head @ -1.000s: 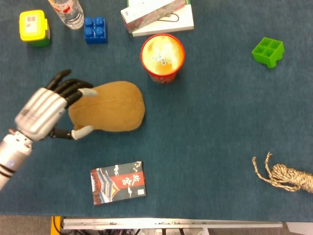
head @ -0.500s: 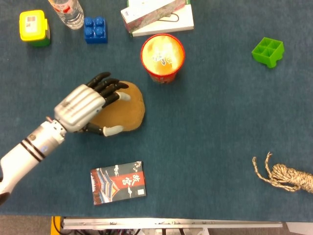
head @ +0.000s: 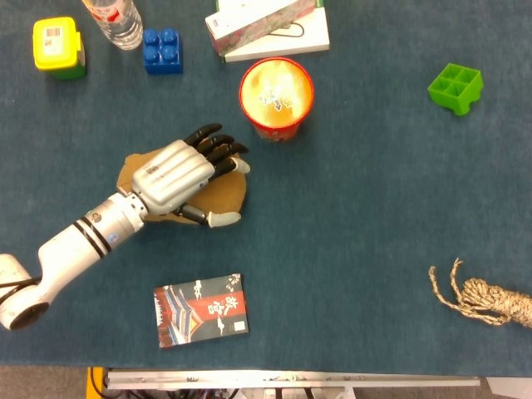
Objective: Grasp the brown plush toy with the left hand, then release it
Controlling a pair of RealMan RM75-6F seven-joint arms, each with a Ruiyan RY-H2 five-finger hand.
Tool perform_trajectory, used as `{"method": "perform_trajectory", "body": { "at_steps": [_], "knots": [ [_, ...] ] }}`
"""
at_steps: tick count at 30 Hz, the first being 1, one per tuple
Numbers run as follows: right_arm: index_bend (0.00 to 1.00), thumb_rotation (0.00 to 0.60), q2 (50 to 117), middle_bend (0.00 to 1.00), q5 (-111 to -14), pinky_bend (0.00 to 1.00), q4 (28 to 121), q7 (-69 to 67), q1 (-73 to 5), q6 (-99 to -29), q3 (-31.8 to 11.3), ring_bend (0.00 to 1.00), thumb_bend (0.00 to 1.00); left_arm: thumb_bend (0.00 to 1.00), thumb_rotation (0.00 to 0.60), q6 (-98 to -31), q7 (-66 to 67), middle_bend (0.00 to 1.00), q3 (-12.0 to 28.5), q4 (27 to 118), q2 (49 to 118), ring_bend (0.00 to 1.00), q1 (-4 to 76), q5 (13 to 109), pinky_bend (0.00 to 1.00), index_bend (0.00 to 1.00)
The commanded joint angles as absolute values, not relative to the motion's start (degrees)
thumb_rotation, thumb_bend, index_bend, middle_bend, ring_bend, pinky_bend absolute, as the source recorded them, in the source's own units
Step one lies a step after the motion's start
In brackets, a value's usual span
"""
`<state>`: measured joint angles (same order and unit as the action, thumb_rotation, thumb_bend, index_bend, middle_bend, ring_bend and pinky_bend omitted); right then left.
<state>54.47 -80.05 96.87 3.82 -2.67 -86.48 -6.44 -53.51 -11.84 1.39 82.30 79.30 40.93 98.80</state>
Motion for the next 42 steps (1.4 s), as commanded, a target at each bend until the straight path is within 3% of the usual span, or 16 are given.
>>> {"method": "perform_trajectory", "body": {
  "at_steps": [1,19,35,42],
  "knots": [
    [0.25,0.600,54.47,0.26,-79.81,0.12,96.69,3.63,-2.65,-86.30,-6.48,0.15,0.19,0.12,0.029,-52.62,-8.88,0.15,0.96,81.26,80.08,0.11,42.32,99.39,0.00,0.23],
    [0.25,0.600,54.86,0.26,-78.83,0.12,95.38,2.21,-2.66,-85.05,-6.56,0.15,0.19,0.12,0.014,-46.36,0.25,0.16,-0.07,80.68,82.40,0.11,46.38,95.10,0.00,0.23],
    [0.25,0.600,55.14,0.26,-79.11,0.12,94.43,0.86,-2.43,-85.10,-6.53,0.15,0.19,0.12,0.014,-47.36,7.53,0.16,-1.43,87.25,76.90,0.11,44.85,91.34,0.00,0.24],
    [0.25,0.600,55.10,0.26,-79.19,0.12,94.07,0.18,-2.07,-85.38,-6.44,0.15,0.19,0.12,0.014,-47.58,7.24,0.16,-0.85,88.92,77.79,0.11,45.87,91.72,0.00,0.24]
  ]
}}
